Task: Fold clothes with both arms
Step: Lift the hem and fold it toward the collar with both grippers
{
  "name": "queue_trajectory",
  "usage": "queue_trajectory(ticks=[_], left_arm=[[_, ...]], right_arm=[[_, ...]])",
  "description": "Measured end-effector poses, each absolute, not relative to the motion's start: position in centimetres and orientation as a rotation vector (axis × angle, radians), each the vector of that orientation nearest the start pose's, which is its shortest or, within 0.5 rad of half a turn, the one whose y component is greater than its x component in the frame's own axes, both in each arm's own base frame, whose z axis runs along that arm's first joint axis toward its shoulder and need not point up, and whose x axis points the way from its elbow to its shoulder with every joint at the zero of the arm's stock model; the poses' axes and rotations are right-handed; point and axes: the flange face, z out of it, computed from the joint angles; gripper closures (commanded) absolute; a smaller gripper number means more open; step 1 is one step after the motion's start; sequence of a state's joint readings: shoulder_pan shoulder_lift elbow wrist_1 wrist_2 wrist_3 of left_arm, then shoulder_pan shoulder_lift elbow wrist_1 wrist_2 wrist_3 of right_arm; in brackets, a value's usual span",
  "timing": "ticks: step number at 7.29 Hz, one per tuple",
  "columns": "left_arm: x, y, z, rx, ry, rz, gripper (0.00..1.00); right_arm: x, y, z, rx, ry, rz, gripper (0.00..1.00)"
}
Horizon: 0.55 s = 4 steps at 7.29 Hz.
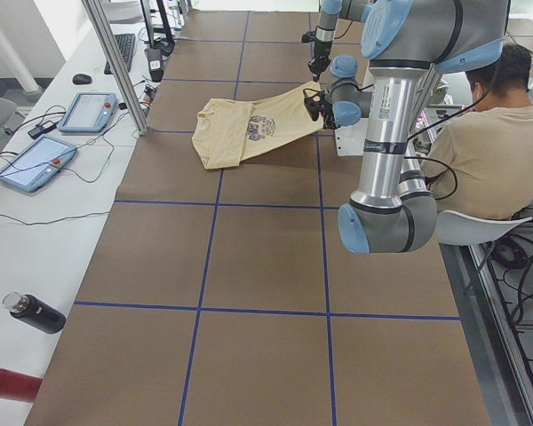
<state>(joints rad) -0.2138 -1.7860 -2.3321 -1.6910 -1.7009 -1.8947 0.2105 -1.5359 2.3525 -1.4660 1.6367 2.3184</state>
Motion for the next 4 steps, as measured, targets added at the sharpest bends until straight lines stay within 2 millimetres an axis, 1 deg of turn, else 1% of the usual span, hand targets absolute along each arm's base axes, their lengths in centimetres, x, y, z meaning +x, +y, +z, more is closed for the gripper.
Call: queue_trajectory(ticks=[1, 2, 3, 4], left_arm=[[40.7, -23.3, 21.0, -0.134, 1.093, -0.409, 1.0], [41.5, -27.2, 21.2, -0.054, 1.081, -0.403, 1.0], [42.4, -31.8, 21.5, 0.022, 1.059, -0.41, 1.0], [42.9, -36.0, 22.2, 0.084, 1.036, -0.423, 1.0]], right_arm=[[-38.8, -23.9, 28.0, -0.315, -0.895, 0.876, 1.0], [-39.9, -28.3, 27.8, -0.288, -0.881, 0.888, 1.0], [-40.8, -33.5, 27.0, -0.249, -0.859, 0.885, 1.0], [-40.7, -38.8, 26.3, -0.217, -0.833, 0.874, 1.0]])
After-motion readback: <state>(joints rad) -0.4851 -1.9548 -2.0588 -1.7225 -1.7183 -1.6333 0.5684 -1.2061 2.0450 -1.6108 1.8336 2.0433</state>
